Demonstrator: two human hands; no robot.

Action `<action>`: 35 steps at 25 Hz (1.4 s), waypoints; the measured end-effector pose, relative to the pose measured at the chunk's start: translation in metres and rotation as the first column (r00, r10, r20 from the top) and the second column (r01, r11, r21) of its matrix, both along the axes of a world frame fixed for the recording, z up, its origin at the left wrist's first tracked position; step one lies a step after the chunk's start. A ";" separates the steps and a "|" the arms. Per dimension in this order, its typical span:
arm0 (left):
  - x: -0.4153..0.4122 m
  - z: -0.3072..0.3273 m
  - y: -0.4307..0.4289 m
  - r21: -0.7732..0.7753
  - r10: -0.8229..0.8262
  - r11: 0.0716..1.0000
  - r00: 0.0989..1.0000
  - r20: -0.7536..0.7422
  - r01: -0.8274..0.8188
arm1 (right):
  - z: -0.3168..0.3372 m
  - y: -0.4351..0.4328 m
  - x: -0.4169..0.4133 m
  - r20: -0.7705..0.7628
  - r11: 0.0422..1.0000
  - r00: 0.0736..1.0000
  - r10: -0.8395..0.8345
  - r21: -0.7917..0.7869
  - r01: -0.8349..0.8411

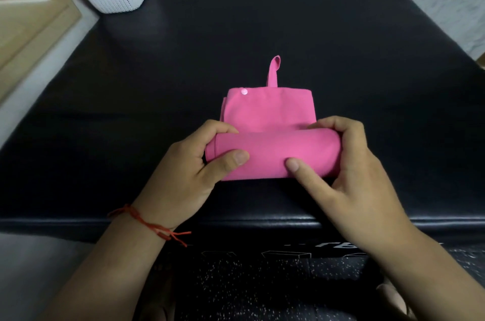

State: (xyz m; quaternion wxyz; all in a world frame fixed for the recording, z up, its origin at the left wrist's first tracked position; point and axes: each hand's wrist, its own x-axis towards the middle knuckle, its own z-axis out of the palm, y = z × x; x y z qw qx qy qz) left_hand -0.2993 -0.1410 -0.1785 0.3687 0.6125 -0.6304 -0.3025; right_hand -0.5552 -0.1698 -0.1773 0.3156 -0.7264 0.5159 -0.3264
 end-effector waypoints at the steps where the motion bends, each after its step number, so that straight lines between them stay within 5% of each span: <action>1: 0.000 0.000 0.000 -0.003 0.007 1.000 1.000 0.022 -0.007 | 0.001 0.000 -0.003 -0.031 1.000 0.999 0.026 0.008 -0.026; 7: -0.006 0.000 0.000 0.040 0.059 0.997 0.997 0.042 -0.060 | -0.008 -0.007 -0.016 -0.330 0.974 0.944 0.007 -0.212 -0.081; 11: -0.009 -0.003 -0.003 -0.025 0.119 0.993 0.985 0.124 -0.117 | -0.010 -0.008 -0.013 -0.391 0.968 0.919 -0.052 -0.246 -0.050; 17: -0.006 -0.007 0.002 -0.322 0.046 0.946 0.979 0.197 0.021 | -0.009 -0.009 -0.005 -0.360 0.982 0.927 -0.104 -0.185 0.039; 24: 0.009 -0.010 0.003 -0.103 -0.085 0.989 0.973 0.212 0.109 | -0.002 -0.015 0.005 -0.253 0.986 0.954 -0.161 -0.069 0.149; 35: 0.003 -0.003 -0.002 -0.033 -0.066 0.997 0.993 0.099 0.069 | -0.014 -0.014 -0.002 -0.053 0.979 0.997 -0.057 -0.199 0.045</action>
